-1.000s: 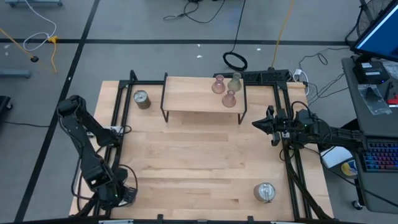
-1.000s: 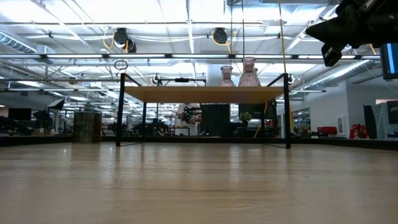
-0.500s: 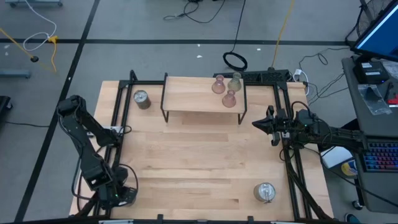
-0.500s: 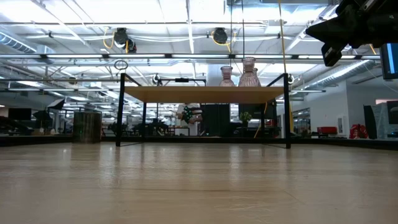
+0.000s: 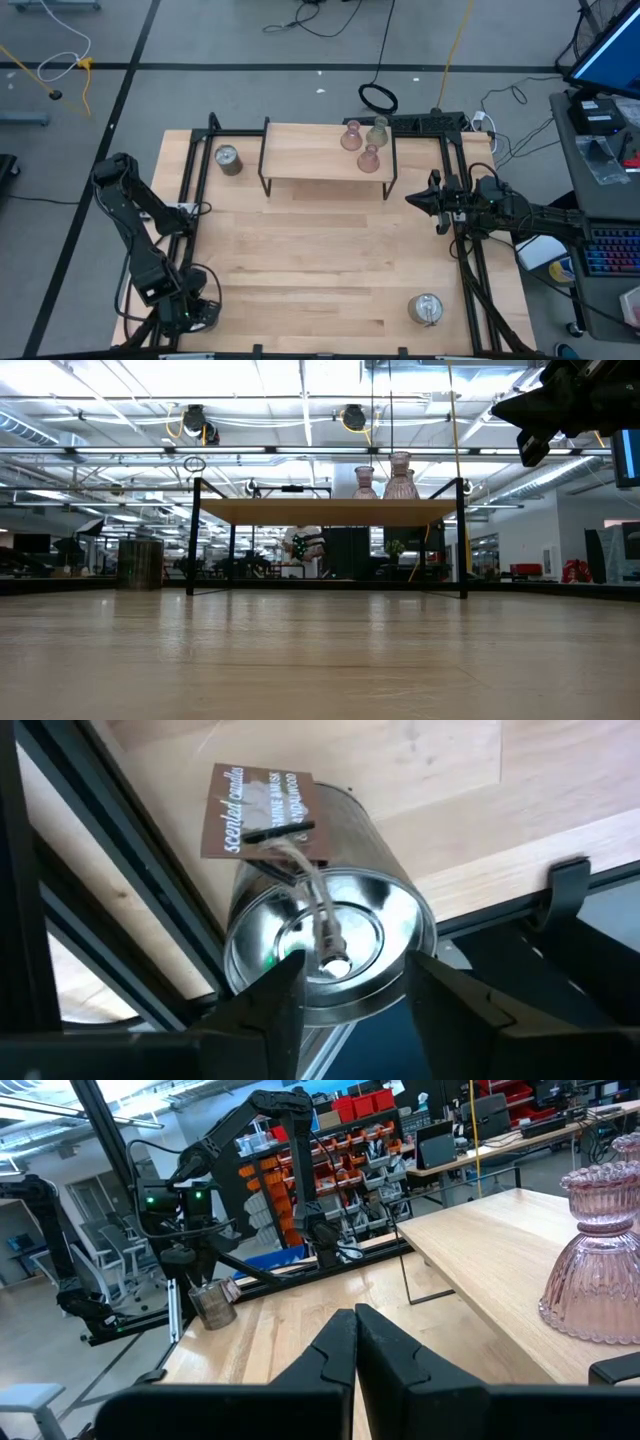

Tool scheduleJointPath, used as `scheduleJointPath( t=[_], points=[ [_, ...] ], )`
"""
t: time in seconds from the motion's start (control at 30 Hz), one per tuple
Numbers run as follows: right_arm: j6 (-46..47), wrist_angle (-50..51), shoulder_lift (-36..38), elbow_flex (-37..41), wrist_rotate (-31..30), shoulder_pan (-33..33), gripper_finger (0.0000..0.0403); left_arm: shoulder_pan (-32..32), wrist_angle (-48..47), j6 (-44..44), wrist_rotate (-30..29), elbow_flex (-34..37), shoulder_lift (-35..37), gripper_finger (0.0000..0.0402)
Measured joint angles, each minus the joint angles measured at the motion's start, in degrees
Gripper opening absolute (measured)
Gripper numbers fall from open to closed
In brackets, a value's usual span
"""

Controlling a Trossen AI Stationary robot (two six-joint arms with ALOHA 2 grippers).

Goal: Pick & Place candle stick holders
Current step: Put the bottom left silver scented candle on the shelf

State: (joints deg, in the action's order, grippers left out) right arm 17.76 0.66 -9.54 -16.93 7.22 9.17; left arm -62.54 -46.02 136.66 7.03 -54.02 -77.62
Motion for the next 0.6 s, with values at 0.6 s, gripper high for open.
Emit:
scheduleJointPath(
  t=[0.6],
  points=[
    [0.0, 0.0, 0.01, 0.0, 0.02, 0.0, 0.0, 0.36, 0.85, -0.62, -1.02, -0.03, -2.1, 0.0161]
  ],
)
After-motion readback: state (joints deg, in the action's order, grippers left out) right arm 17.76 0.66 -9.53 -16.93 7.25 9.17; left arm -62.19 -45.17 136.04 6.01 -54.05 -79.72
